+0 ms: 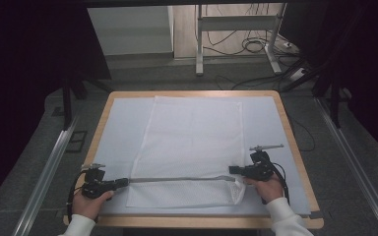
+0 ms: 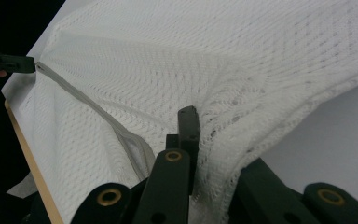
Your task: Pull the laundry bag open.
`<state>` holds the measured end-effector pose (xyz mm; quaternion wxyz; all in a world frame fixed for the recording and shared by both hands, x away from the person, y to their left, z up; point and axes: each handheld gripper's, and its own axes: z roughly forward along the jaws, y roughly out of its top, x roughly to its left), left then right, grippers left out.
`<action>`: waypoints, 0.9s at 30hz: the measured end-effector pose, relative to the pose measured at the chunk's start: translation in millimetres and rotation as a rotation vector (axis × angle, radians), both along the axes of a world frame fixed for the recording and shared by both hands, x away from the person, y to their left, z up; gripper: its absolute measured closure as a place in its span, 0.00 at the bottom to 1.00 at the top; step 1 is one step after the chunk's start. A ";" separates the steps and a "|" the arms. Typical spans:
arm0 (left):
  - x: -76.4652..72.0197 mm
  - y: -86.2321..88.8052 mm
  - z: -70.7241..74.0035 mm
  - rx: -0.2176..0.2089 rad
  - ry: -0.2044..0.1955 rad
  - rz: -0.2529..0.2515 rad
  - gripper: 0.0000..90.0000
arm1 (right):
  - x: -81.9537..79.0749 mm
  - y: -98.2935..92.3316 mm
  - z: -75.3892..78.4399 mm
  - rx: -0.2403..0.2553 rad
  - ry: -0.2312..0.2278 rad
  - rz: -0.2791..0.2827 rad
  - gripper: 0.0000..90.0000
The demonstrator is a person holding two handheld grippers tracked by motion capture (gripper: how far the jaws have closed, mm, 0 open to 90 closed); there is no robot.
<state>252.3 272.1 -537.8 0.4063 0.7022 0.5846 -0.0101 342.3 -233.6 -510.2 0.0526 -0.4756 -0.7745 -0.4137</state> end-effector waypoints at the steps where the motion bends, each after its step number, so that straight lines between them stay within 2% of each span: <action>1: -0.1 -0.7 0.4 0.005 -0.002 -0.005 0.97 | 0.0 -0.5 0.3 0.000 -0.002 0.000 0.98; 9: -2.7 -2.5 2.7 -0.002 -0.014 -0.002 0.97 | -1.4 -0.8 2.3 0.001 -0.018 -0.003 0.96; 14: -4.8 -6.2 9.5 0.021 -0.062 0.001 0.94 | -3.3 -2.4 4.7 0.000 -0.037 -0.019 0.87; 16: -7.3 -7.6 15.7 0.037 -0.104 -0.003 0.83 | -4.4 -2.6 6.6 -0.009 -0.050 -0.026 0.70; 17: -9.5 -8.9 19.3 0.051 -0.139 0.004 0.78 | -5.0 -2.9 7.8 -0.017 -0.059 -0.034 0.63; 18: -11.5 -10.1 22.8 0.064 -0.177 0.007 0.73 | -5.6 -3.5 9.0 -0.022 -0.069 -0.046 0.58; 20: -13.7 -12.4 28.7 0.061 -0.236 0.004 0.65 | -6.8 -6.0 11.9 -0.023 -0.089 -0.068 0.51; 21: -13.8 -13.3 29.7 0.056 -0.250 0.005 0.58 | -7.6 -7.8 14.0 -0.023 -0.102 -0.080 0.48; 24: -12.4 -16.1 30.9 0.055 -0.280 -0.006 0.51 | -10.5 -11.7 18.2 -0.043 -0.141 -0.103 0.39; 27: -9.8 -20.0 30.5 0.082 -0.293 -0.016 0.44 | -15.2 -16.8 21.4 -0.091 -0.196 -0.142 0.33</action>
